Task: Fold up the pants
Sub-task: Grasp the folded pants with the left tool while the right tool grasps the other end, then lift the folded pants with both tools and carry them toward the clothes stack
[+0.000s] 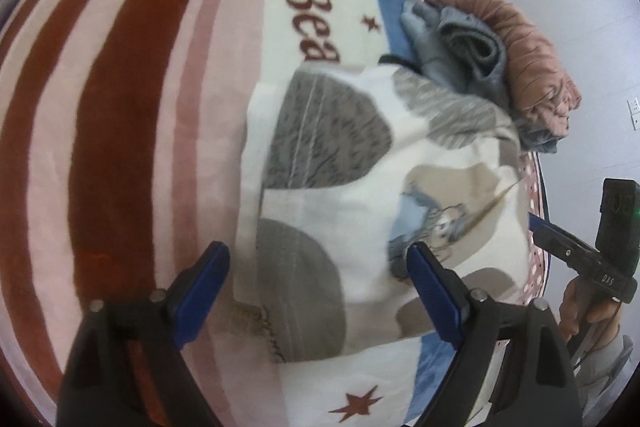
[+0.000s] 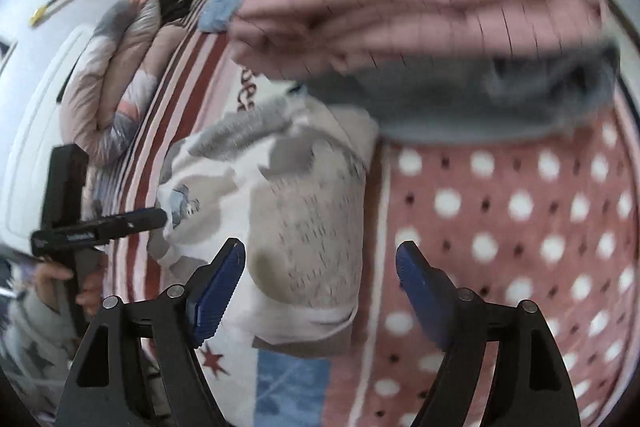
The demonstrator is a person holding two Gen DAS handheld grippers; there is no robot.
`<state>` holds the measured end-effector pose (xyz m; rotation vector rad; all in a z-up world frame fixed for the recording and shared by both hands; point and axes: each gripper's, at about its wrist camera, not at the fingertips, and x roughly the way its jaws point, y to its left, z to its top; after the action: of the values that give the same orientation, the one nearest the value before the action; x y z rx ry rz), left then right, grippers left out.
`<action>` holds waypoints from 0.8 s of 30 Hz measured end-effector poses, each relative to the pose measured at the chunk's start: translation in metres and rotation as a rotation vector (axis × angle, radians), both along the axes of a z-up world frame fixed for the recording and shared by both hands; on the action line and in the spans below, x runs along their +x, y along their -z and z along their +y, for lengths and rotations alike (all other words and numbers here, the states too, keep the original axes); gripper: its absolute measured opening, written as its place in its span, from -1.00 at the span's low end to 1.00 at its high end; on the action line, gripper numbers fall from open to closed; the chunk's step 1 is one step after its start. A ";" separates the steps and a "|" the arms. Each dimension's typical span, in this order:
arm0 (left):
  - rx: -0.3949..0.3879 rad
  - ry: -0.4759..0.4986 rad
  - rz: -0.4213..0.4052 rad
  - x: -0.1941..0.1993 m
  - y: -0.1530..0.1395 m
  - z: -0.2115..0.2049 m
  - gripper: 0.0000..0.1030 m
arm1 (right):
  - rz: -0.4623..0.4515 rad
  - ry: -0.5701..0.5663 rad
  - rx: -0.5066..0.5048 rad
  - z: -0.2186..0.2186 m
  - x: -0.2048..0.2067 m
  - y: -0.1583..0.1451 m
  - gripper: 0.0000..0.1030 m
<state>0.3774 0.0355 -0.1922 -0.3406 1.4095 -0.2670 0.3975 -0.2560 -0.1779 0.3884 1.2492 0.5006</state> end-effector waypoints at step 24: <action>-0.422 -0.113 0.196 0.012 0.063 0.038 0.78 | 0.212 -0.061 0.264 0.038 0.032 0.069 0.43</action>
<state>0.3895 0.0739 -0.2554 -0.8086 1.5151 -0.4486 0.4296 -0.2183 -0.2469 0.6402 1.4061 0.6940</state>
